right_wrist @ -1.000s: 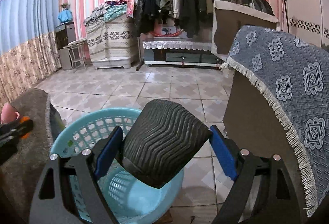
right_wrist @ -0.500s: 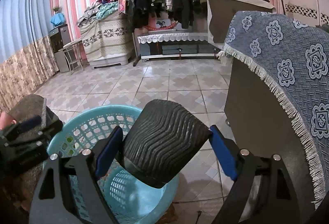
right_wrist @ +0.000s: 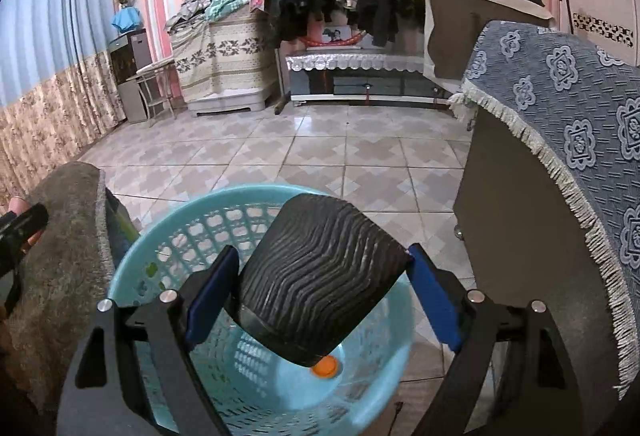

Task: Collect trash
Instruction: 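Open the left tool and right tool to drop both items into the basket, then move both tools back over the trash on the rug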

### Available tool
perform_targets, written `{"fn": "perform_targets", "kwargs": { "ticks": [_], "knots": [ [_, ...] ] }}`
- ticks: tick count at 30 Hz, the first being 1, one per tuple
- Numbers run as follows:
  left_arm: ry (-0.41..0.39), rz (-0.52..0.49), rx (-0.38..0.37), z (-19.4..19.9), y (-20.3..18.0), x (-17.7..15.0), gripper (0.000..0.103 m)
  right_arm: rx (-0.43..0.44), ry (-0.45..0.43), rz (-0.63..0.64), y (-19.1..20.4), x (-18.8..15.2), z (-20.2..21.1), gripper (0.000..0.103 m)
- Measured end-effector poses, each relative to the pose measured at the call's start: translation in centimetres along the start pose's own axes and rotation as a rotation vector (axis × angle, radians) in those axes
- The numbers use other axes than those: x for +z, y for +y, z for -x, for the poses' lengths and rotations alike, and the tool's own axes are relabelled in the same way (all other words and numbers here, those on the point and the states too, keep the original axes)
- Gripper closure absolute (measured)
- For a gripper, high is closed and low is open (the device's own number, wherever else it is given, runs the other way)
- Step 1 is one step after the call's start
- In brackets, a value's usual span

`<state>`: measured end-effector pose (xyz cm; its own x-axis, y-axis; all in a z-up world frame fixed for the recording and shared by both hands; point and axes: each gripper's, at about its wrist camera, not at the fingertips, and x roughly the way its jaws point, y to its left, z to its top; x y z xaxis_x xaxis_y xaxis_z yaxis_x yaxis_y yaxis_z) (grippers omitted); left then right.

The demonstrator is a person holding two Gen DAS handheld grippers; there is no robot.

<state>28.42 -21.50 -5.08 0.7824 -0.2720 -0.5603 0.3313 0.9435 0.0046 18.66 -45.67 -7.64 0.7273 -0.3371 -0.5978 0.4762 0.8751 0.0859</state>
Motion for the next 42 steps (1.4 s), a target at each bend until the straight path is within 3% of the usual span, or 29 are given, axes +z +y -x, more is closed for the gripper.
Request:
{"fn": "perform_targets", "kwargs": {
  "ticks": [4, 7, 20, 31, 37, 42],
  "knots": [
    [-0.004, 0.013, 0.012, 0.7, 1.1, -0.3, 0.007, -0.001, -0.009, 0.020, 1.2, -0.2, 0.1, 0.018],
    [-0.012, 0.007, 0.032, 1.4, 1.5, -0.6, 0.006, 0.012, -0.011, 0.013, 1.6, -0.4, 0.3, 0.009],
    [-0.037, 0.071, 0.075, 5.3, 4.5, -2.1, 0.006, 0.029, -0.049, 0.049, 3.5, -0.6, 2.4, 0.005],
    [-0.079, 0.131, 0.155, 11.7, 9.8, -3.3, 0.006, 0.073, -0.081, 0.092, 7.1, -1.2, 5.2, 0.005],
    [-0.094, 0.167, 0.228, 15.5, 13.5, -5.0, 0.006, 0.140, -0.134, 0.104, 10.1, -1.8, 7.8, 0.004],
    [-0.102, 0.202, 0.292, 18.3, 16.9, -6.5, 0.006, 0.220, -0.114, 0.119, 13.3, -2.7, 8.9, 0.005]
  ]
}}
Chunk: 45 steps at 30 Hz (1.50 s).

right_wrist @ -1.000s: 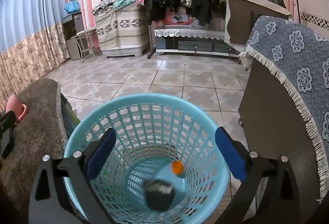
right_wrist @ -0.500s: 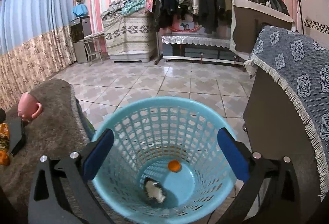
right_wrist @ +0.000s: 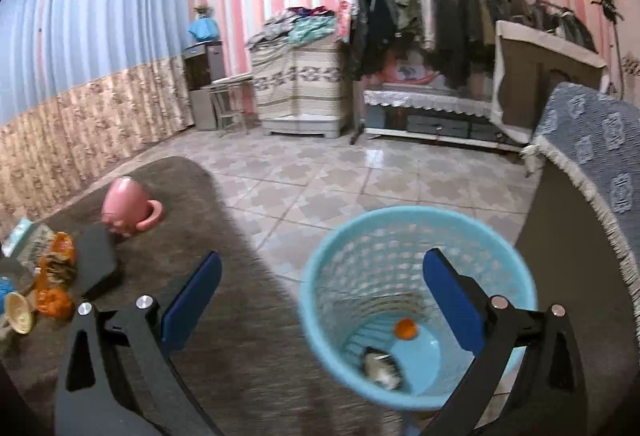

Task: Collect trash
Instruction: 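Move both tools back over the trash on the rug, then grasp the blue plastic bag with the left tool while the right tool grasps the orange peel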

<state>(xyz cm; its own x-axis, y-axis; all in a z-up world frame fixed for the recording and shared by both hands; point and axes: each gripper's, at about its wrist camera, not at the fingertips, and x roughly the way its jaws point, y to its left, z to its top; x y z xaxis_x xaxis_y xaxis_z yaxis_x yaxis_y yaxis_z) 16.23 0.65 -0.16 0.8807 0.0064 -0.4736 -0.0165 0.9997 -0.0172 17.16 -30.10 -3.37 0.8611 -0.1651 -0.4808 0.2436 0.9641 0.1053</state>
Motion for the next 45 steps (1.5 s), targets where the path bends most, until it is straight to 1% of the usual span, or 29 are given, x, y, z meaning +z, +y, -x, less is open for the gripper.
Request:
{"fn": "perform_targets", "kwargs": {
  "ticks": [2, 5, 8, 12, 16, 18, 22, 26, 30, 33, 35, 38, 43, 45],
  "knots": [
    [0.000, 0.015, 0.026, 0.5, 1.6, -0.3, 0.006, 0.021, -0.001, 0.003, 1.1, -0.1, 0.2, 0.005],
    [0.010, 0.030, 0.066, 0.9, 3.9, -0.8, 0.006, 0.043, -0.006, 0.047, 3.5, -0.4, 0.5, 0.005],
    [0.030, 0.057, 0.098, 1.0, 6.2, -1.5, 0.006, 0.080, 0.006, 0.074, 5.0, -0.7, 0.3, 0.005],
    [0.053, 0.097, 0.115, 1.1, 9.3, -2.7, 0.006, 0.099, 0.013, 0.079, 6.0, -0.8, 0.3, 0.005],
    [0.055, 0.106, 0.147, 1.6, 11.3, -3.9, 0.006, 0.112, 0.027, 0.099, 7.2, -0.8, 0.0, 0.004],
    [0.058, 0.108, 0.162, 1.8, 12.1, -4.3, 0.006, 0.131, 0.038, 0.099, 7.8, -0.4, -0.1, 0.004],
    [0.056, 0.139, 0.207, 2.5, 14.3, -5.2, 0.006, 0.147, 0.011, 0.138, 9.8, 1.0, 0.2, 0.004],
    [0.089, 0.170, 0.229, 2.6, 16.7, -6.5, 0.006, 0.173, 0.010, 0.183, 12.4, 1.9, -0.2, 0.004],
    [0.113, 0.197, 0.224, 2.3, 18.1, -7.7, 0.006, 0.214, 0.028, 0.206, 14.4, 1.6, -1.2, 0.004],
    [0.124, 0.185, 0.248, 1.7, 18.4, -8.2, 0.006, 0.221, 0.039, 0.229, 15.3, -0.3, -1.8, 0.004],
    [0.141, 0.170, 0.252, 0.8, 18.4, -8.3, 0.006, 0.215, 0.071, 0.237, 15.6, -1.4, -2.3, 0.004],
    [0.156, 0.156, 0.235, -0.2, 18.4, -7.8, 0.006, 0.229, 0.092, 0.250, 16.0, -2.1, -2.6, 0.004],
    [0.138, 0.126, 0.210, -2.2, 18.0, -6.0, 0.006, 0.262, 0.111, 0.267, 17.2, -3.2, -2.1, 0.004],
    [0.149, 0.086, 0.217, -3.5, 17.7, -5.3, 0.010, 0.279, 0.117, 0.296, 18.2, -3.7, -1.9, 0.004]
  ]
}}
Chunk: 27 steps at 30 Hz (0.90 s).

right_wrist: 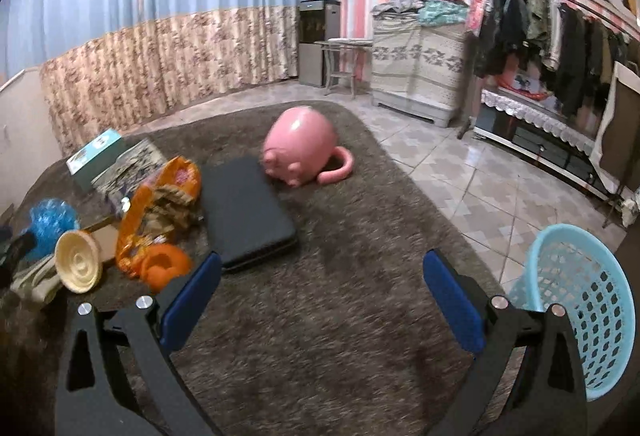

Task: Collect trash
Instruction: 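Grasp the blue plastic bag with the left tool while the right tool grasps the orange peel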

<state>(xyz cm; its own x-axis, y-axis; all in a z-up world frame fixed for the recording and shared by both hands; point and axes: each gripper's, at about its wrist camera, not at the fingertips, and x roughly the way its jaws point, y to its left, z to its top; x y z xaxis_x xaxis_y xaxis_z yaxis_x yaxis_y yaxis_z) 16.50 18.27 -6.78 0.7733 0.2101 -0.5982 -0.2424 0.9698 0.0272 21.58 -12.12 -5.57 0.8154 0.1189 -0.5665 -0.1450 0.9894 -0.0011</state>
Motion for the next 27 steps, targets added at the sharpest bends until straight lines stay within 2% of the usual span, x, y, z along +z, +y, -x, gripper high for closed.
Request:
{"fn": "perform_targets", "kwargs": {
  "ticks": [2, 3, 5, 8, 13, 18, 22, 23, 27],
  "knots": [
    [0.027, -0.026, -0.012, -0.9, -0.5, 0.5, 0.032, 0.006, 0.005, 0.024, 0.9, -0.1, -0.1, 0.004],
    [0.044, -0.040, -0.024, -1.3, -0.7, 0.7, 0.038, 0.012, 0.011, 0.040, 1.5, -0.2, -0.3, 0.004],
    [0.056, -0.049, -0.044, -1.7, -0.8, 0.7, 0.058, 0.029, 0.022, 0.049, 2.2, -0.3, -0.4, 0.004],
    [0.055, -0.051, -0.056, -1.3, -0.6, 0.5, 0.073, 0.064, 0.052, 0.054, 3.3, -0.7, -1.0, 0.004],
    [0.027, -0.026, -0.021, 0.1, 1.6, 0.1, 0.073, 0.096, 0.078, 0.092, 5.4, -1.4, -1.6, 0.004],
    [-0.001, 0.010, 0.015, 2.1, 4.8, 0.1, 0.073, 0.168, 0.105, 0.079, 7.0, -1.6, -2.2, 0.005],
    [-0.013, 0.022, 0.030, 2.9, 6.3, 0.0, 0.073, 0.151, 0.123, 0.119, 8.4, -1.7, -3.3, 0.006],
    [-0.015, 0.028, 0.027, 3.2, 6.5, 0.0, 0.073, 0.154, 0.127, 0.121, 8.6, -1.7, -3.5, 0.010],
    [-0.016, 0.027, 0.026, 3.4, 6.7, -0.1, 0.073, 0.187, 0.170, 0.139, 9.6, -1.5, -4.7, 0.035]
  ]
}}
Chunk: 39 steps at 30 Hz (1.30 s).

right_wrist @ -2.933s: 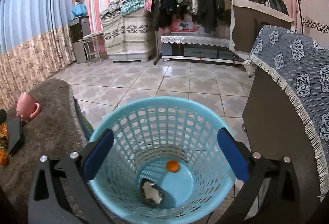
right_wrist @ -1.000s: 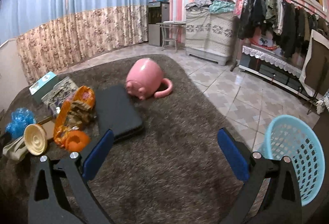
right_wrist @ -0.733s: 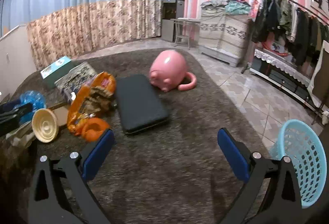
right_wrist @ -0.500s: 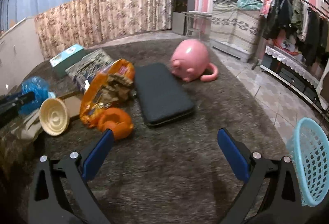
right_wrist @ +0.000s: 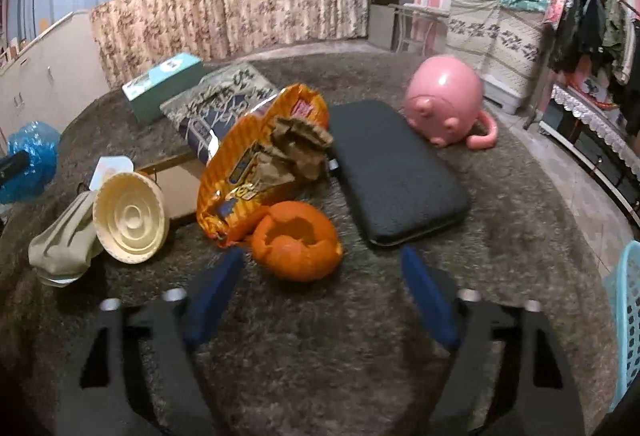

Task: Collect trash
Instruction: 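Grasp the blue plastic bag with the left tool while the right tool grasps the orange peel, then carry the blue bag and orange peel over the blue basket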

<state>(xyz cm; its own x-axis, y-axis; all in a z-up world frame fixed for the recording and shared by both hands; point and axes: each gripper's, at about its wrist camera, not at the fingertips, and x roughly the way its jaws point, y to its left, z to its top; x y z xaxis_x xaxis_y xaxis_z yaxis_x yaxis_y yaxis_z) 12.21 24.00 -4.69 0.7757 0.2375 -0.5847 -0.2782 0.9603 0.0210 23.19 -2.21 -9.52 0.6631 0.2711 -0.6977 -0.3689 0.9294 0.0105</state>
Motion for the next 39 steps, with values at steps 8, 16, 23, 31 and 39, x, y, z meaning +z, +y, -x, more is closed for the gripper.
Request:
{"fn": "perform_targets", "kwargs": {
  "ticks": [8, 16, 23, 31, 39],
  "knots": [
    [-0.007, -0.021, -0.014, 0.8, -1.7, 1.1, 0.073, 0.115, 0.011, -0.030, -0.7, 0.1, -0.1, 0.074],
    [-0.041, -0.048, -0.077, 2.2, -6.3, 2.8, 0.073, 0.043, -0.092, -0.086, -5.4, -0.2, 4.9, 0.076],
    [-0.047, -0.122, -0.172, 2.8, -13.3, 3.6, 0.073, -0.073, -0.183, -0.169, -12.3, -1.3, 11.9, 0.076],
    [-0.112, -0.219, -0.314, 4.0, -23.5, 4.4, 0.073, -0.264, -0.202, -0.272, -20.4, -4.6, 16.6, 0.076],
    [-0.119, -0.288, -0.458, 4.3, -33.2, 3.3, 0.073, -0.411, -0.216, -0.368, -26.9, -8.2, 19.6, 0.076]
  ]
}}
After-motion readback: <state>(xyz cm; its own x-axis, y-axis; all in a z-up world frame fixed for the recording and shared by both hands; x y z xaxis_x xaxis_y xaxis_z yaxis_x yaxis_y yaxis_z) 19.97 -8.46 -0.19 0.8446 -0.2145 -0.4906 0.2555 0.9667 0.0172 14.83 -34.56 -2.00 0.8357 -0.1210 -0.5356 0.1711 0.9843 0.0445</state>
